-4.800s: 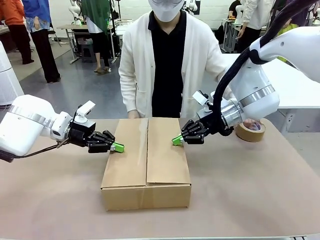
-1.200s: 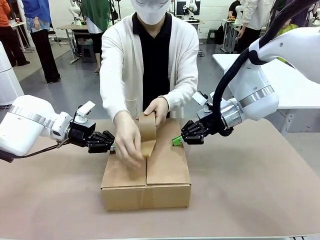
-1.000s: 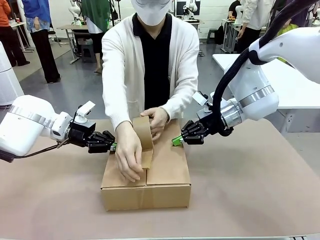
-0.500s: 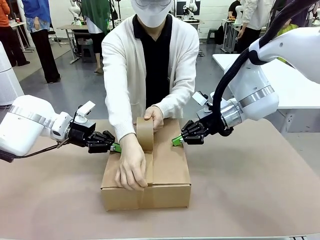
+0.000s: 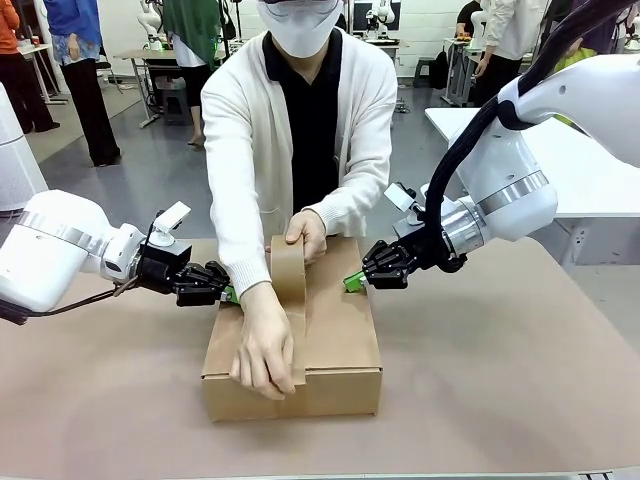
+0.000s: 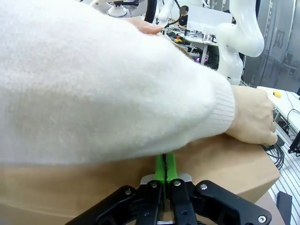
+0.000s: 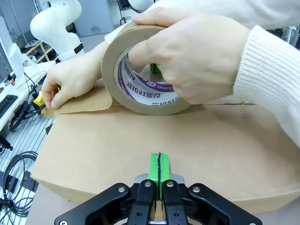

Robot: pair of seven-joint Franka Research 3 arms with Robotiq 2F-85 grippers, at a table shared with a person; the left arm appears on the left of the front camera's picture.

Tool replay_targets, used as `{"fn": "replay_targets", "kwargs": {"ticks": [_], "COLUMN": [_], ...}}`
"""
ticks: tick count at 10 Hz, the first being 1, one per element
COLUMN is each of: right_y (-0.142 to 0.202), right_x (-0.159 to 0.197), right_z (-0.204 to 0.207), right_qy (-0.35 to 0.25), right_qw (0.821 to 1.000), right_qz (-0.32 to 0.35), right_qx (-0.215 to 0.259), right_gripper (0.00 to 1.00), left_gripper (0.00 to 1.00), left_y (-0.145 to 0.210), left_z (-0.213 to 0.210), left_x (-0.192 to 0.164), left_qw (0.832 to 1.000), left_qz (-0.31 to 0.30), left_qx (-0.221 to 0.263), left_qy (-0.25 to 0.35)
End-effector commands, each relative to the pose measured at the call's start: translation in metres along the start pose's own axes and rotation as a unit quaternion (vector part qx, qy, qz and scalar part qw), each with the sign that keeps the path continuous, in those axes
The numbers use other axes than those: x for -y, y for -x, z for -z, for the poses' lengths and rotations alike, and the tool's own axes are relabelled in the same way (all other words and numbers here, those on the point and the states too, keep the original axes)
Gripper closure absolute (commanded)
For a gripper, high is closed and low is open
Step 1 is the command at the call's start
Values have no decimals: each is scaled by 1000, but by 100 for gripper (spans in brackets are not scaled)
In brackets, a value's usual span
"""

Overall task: Wrap the clocks to prevent damage.
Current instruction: After the human seals the box with tape, release both hands from the side flaps of the Package Box.

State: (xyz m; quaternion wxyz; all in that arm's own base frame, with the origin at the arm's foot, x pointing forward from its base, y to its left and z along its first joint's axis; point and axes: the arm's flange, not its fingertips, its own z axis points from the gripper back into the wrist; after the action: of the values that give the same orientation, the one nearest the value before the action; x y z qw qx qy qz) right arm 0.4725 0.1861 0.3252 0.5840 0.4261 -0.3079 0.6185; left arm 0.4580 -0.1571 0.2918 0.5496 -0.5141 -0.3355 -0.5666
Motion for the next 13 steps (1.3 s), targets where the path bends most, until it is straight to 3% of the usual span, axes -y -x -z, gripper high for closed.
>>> {"fn": "replay_targets", "kwargs": {"ticks": [1, 13], "right_y": [2, 2], "right_x": [0, 0], "right_z": [2, 2], "right_qy": [3, 3], "right_qw": [1000, 1000], "right_qz": [1, 1], "right_qx": [-4, -4], "right_gripper": [99, 99], "left_gripper": [100, 100], "left_y": [2, 2], "left_z": [1, 1], "left_x": [0, 0], "left_qw": [1000, 1000], "left_qz": [-1, -1], "left_qx": [-4, -4], "left_qy": [-3, -3]}}
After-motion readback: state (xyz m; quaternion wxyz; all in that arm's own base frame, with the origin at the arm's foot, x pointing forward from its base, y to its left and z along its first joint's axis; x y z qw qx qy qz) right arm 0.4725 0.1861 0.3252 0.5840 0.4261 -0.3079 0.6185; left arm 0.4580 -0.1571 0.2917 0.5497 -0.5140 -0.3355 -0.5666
